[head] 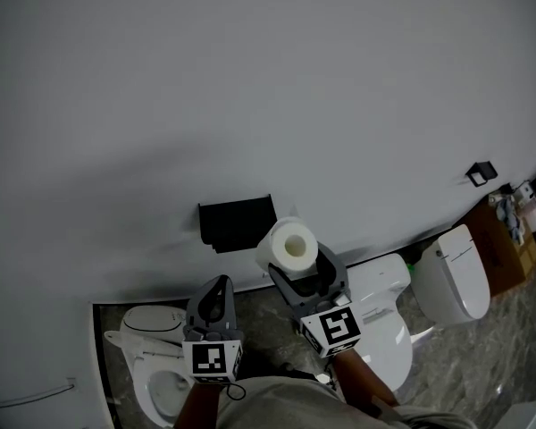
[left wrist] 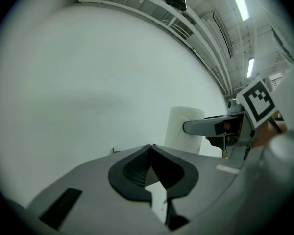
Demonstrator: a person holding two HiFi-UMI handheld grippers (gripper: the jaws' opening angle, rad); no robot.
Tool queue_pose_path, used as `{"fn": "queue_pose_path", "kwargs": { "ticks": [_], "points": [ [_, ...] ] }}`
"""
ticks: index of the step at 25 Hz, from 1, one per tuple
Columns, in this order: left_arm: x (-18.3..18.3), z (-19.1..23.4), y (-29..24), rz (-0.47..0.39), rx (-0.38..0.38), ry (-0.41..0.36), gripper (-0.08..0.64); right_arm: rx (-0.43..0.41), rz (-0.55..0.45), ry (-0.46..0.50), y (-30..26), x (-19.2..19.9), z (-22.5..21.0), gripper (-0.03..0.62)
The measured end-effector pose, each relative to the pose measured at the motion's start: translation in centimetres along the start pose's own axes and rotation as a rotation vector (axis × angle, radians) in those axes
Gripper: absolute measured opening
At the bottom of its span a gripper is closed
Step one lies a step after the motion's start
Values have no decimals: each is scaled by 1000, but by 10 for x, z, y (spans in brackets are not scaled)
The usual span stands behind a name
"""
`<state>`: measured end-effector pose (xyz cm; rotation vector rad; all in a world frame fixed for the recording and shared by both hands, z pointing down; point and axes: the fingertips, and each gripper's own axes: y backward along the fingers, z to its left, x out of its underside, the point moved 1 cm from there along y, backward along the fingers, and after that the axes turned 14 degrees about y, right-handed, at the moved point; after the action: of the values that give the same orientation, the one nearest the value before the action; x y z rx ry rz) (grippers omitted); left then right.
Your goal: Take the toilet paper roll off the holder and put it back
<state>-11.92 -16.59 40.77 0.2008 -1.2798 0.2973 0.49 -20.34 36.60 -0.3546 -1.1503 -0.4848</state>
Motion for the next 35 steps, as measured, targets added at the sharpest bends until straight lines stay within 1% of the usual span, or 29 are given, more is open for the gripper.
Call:
{"fn": "queue_pose_path", "kwargs": {
  "ticks": [2, 4, 7, 13, 17, 24, 30, 35],
  "points": [
    [7, -4, 3, 14, -9, -10, 12, 0, 0, -5, 8, 4, -2, 336],
    [12, -26, 13, 13, -8, -21, 12, -4, -14, -3, 33, 6, -6, 336],
    [14, -48, 18, -3, -2, -3, 12, -9, -19, 5, 53, 9, -10, 336],
    [22, -71, 22, 9, 21, -35, 12, -12, -4, -1, 75, 17, -15, 336],
    [27, -80, 27, 15, 19, -32, 12, -21, 5, -10, 86, 21, -14, 336],
    [33, -85, 35, 29, 16, -60, 12, -31, 7, -12, 98, 25, -11, 336],
    [32, -85, 34, 22, 14, -47, 12, -28, -4, -12, 96, 22, -11, 336],
    [21, -74, 32, -9, 3, -19, 12, -21, -36, 4, 84, 5, -13, 336]
  ]
}}
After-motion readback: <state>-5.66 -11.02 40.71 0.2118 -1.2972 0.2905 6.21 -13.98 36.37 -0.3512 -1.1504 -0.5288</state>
